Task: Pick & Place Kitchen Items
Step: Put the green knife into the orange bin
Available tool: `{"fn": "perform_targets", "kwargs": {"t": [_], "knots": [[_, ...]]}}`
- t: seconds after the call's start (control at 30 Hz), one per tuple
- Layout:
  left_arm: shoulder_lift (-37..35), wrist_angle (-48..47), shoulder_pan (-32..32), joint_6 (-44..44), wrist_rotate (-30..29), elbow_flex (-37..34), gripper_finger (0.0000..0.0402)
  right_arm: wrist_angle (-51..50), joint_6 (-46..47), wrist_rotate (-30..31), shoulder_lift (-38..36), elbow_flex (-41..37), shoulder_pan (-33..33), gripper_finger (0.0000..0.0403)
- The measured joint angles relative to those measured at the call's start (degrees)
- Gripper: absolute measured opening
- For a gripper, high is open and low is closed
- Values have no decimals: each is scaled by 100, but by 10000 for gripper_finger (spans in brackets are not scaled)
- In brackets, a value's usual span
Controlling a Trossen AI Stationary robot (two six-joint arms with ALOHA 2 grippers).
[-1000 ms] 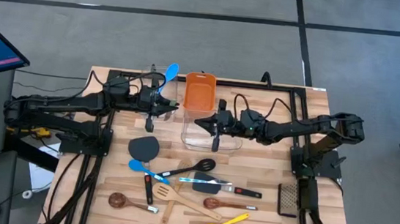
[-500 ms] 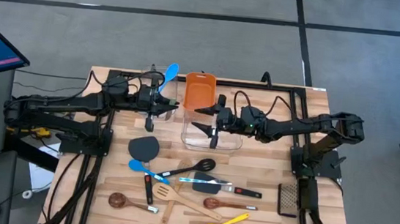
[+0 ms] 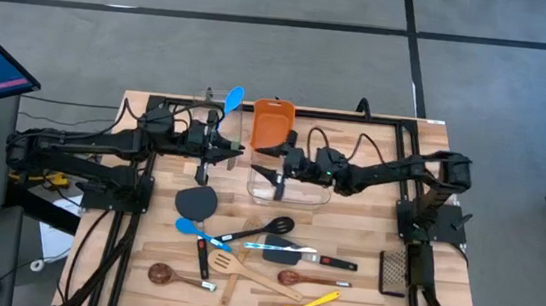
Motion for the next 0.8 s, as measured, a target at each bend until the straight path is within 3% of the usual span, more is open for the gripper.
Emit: {"fn": "perform_targets", "kwargs": {"t": [0.37, 0.8], "knots": [[166, 17, 3, -39, -4, 2, 6, -443, 44, -473, 805, 1026, -121, 212], [229, 78, 5, -39, -7, -2, 6, -748, 44, -914, 818, 1321, -105, 183]]}}
